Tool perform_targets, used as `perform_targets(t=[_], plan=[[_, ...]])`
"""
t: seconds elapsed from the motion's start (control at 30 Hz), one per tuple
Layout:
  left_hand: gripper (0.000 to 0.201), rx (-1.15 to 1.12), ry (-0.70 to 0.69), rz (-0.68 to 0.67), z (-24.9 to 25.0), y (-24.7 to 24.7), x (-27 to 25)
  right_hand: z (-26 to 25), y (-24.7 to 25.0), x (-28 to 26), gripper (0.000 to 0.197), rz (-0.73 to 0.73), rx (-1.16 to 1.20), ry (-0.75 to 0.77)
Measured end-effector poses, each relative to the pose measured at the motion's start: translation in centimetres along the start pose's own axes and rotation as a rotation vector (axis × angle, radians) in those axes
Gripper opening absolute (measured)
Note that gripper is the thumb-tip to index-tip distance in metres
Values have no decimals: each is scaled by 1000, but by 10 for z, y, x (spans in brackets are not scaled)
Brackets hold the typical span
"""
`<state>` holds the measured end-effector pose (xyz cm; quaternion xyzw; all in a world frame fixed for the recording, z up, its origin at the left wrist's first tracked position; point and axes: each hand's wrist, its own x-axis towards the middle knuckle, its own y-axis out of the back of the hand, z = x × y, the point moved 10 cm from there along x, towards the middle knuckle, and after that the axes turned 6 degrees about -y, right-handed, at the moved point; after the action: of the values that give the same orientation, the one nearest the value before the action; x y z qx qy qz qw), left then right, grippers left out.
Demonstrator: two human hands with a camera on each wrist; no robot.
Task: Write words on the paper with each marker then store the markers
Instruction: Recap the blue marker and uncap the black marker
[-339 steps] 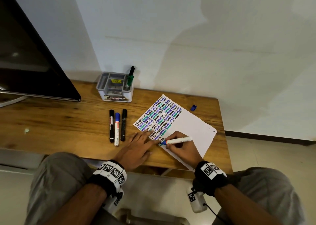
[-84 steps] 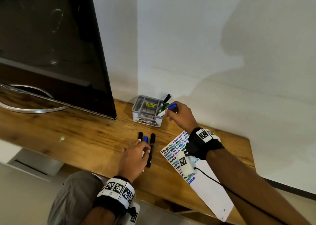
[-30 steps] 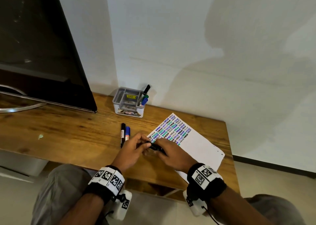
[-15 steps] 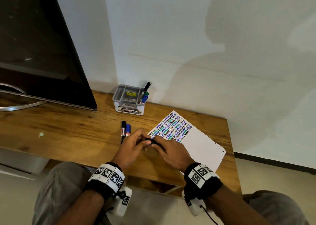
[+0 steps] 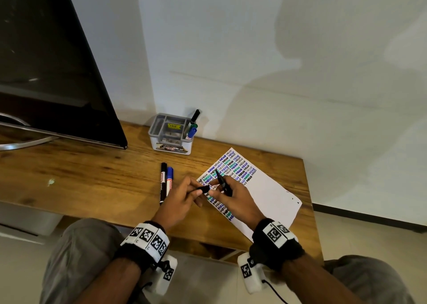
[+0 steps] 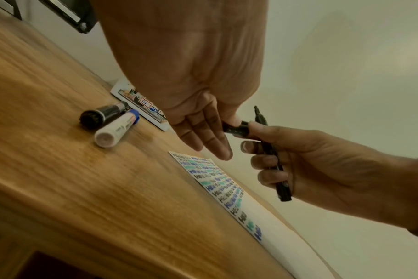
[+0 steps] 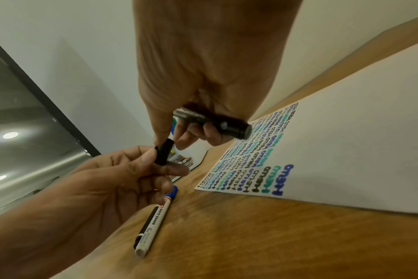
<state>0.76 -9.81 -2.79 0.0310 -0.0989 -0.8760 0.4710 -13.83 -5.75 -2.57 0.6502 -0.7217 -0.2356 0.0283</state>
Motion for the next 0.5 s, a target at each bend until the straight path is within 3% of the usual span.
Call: perform_targets(t=[0.2, 0.27, 0.37, 0.5], plan=[[17, -17, 40, -52, -4, -15, 2, 6, 14, 6, 18, 30, -8, -32], [20, 182, -16, -123, -3, -21, 1, 12, 43, 12, 15, 95, -87, -52], [27, 713, -263, -223, 5, -38, -2, 22, 103, 26, 18, 235, -297, -82], [39, 919, -348, -322, -7, -58, -6, 46, 170, 43, 18, 342, -519, -193]])
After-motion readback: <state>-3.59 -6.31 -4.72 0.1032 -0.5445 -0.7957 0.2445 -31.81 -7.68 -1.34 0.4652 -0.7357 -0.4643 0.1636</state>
